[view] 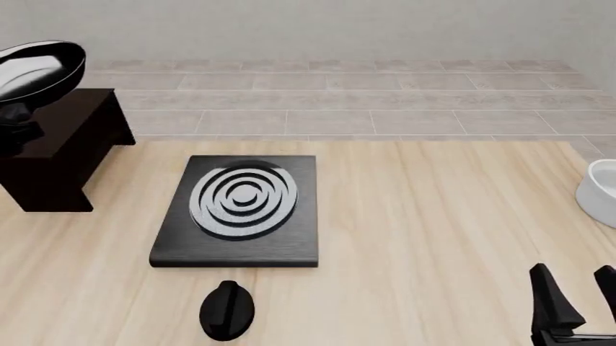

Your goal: Put the frying pan on top of the cabinet.

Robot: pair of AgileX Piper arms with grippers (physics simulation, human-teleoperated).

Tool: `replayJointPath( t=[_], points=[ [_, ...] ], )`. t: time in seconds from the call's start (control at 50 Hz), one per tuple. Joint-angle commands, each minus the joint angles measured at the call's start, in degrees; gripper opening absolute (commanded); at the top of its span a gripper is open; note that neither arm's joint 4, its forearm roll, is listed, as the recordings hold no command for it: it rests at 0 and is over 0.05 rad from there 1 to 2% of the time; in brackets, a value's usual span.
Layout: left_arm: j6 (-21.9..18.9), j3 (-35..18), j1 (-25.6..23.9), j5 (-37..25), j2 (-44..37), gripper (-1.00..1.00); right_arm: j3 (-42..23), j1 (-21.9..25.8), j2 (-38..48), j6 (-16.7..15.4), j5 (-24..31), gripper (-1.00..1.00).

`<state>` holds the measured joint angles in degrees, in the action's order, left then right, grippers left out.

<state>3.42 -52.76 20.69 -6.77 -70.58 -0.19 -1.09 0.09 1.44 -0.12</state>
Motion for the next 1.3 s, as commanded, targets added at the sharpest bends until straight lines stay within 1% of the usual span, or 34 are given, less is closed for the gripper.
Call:
replayJointPath(
  t=[0.02, 0.68, 1.3],
  points=[
    [-0.83, 0.09, 1.08, 2.13, -0.25, -1.0, 0.08, 0.0, -0.01, -0.05, -0.07, 1.0],
    [-1.33, 3.04, 1.98, 7.4, -5.2, -1.0, -0.96, 0.02, 0.0, -0.18, 1.0, 1.0],
    [-1.57, 3.42, 2.97, 11.48, -9.99, -1.0, -1.51, 0.21, 0.46, -0.6, 1.27, 1.0]
  ],
)
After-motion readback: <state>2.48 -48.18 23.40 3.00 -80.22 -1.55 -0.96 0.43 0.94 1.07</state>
